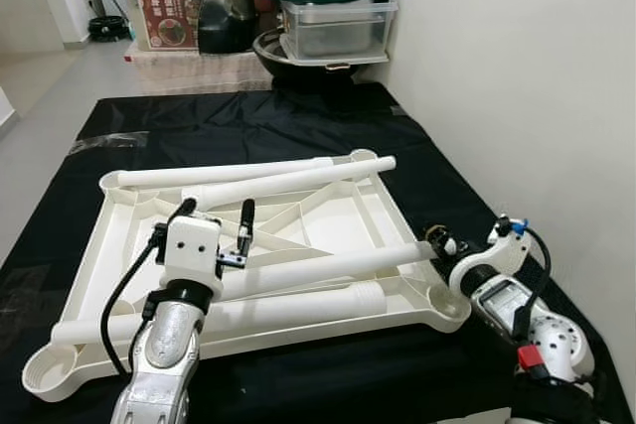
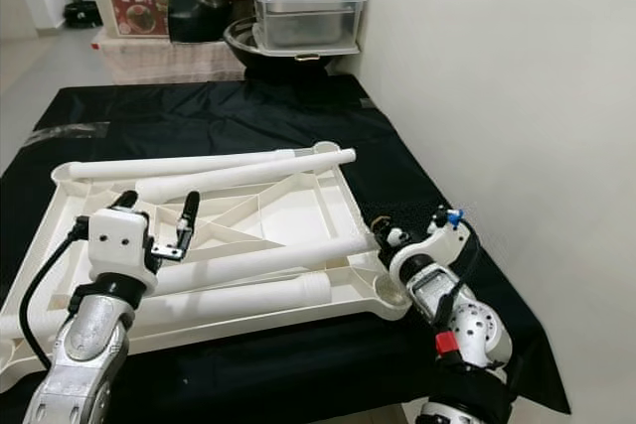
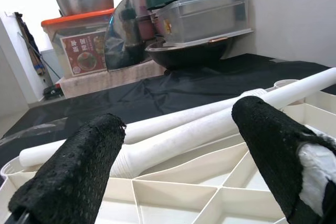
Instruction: Building children table
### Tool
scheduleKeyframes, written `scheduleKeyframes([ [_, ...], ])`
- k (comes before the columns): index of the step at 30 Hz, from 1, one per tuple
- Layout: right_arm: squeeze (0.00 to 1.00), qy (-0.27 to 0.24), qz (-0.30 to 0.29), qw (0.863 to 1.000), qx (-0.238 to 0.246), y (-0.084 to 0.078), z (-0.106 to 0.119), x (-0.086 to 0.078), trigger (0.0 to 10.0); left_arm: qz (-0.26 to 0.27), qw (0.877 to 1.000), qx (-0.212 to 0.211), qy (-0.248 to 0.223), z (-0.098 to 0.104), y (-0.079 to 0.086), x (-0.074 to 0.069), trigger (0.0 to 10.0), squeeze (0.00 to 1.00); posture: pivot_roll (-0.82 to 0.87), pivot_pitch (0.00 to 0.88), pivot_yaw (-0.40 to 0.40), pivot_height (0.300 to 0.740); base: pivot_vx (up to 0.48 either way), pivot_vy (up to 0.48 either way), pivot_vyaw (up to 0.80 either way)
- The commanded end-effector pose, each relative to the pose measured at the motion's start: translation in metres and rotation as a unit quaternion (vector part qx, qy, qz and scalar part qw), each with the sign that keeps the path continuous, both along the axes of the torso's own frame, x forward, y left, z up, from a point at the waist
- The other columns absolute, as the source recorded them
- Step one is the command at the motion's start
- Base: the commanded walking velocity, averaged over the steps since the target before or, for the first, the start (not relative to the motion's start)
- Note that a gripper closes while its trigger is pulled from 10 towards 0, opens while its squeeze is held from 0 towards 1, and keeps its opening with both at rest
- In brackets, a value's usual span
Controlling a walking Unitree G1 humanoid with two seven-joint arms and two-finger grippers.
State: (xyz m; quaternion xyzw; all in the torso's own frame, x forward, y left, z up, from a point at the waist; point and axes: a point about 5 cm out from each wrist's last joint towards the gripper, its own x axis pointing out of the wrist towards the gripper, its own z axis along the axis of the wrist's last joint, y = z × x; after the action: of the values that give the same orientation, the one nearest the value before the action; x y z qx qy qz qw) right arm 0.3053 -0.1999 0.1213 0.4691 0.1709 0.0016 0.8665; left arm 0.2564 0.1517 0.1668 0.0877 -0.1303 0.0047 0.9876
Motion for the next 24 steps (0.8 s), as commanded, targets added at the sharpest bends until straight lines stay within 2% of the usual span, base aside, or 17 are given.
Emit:
scheduleKeyframes([
  [1,0.00,0.007,-0.002,1.000,0.019,0.0013,-0.0017,-0.0033,10.0,-0.003,1.000,0.002,0.015,-0.0051,-0.0002,0.0020,10.0,0.00,-0.02,0.000,-0.071,0.740,0.000,0.000,0.00],
  [7,0.00,0.007,-0.005,0.999,0.042,0.0037,-0.0014,-0.0029,10.0,-0.003,1.000,0.003,0.017,-0.0060,-0.0007,0.0025,10.0,0.00,-0.02,0.000,-0.071,0.740,0.000,0.000,0.00],
  [8,0.00,0.005,-0.006,0.999,0.047,0.0042,-0.0019,-0.0029,8.5,-0.004,1.000,0.003,0.018,-0.0064,-0.0010,0.0027,10.0,0.00,-0.02,0.000,-0.071,0.740,0.000,0.000,0.00],
  [10,0.00,0.005,-0.006,0.999,0.047,0.0042,-0.0019,-0.0029,8.5,-0.004,1.000,0.003,0.018,-0.0064,-0.0010,0.0027,10.0,0.00,-0.02,0.000,-0.071,0.740,0.000,0.000,0.00],
  [12,0.00,0.005,-0.009,0.999,0.052,0.0054,-0.0033,-0.0029,3.2,-0.004,1.000,0.003,0.019,-0.0071,-0.0012,0.0029,10.0,0.00,-0.02,0.000,-0.073,0.740,0.000,0.000,0.00],
  [14,0.00,0.006,-0.011,0.999,0.053,0.0060,-0.0040,-0.0029,3.2,-0.004,1.000,0.003,0.020,-0.0074,-0.0012,0.0030,10.0,0.00,-0.02,0.000,-0.072,0.740,0.000,0.000,0.00],
  [15,0.00,0.006,-0.012,0.998,0.055,0.0067,-0.0046,-0.0025,0.0,-0.004,1.000,0.003,0.021,-0.0077,-0.0012,0.0031,10.0,0.00,-0.01,0.000,-0.072,0.740,0.000,0.000,0.00],
  [24,0.00,0.005,-0.014,0.998,0.062,0.0103,-0.0064,-0.0011,0.0,-0.005,1.000,0.006,0.025,-0.0097,-0.0011,0.0038,10.0,0.00,-0.01,0.000,-0.073,0.740,0.000,0.000,0.00],
])
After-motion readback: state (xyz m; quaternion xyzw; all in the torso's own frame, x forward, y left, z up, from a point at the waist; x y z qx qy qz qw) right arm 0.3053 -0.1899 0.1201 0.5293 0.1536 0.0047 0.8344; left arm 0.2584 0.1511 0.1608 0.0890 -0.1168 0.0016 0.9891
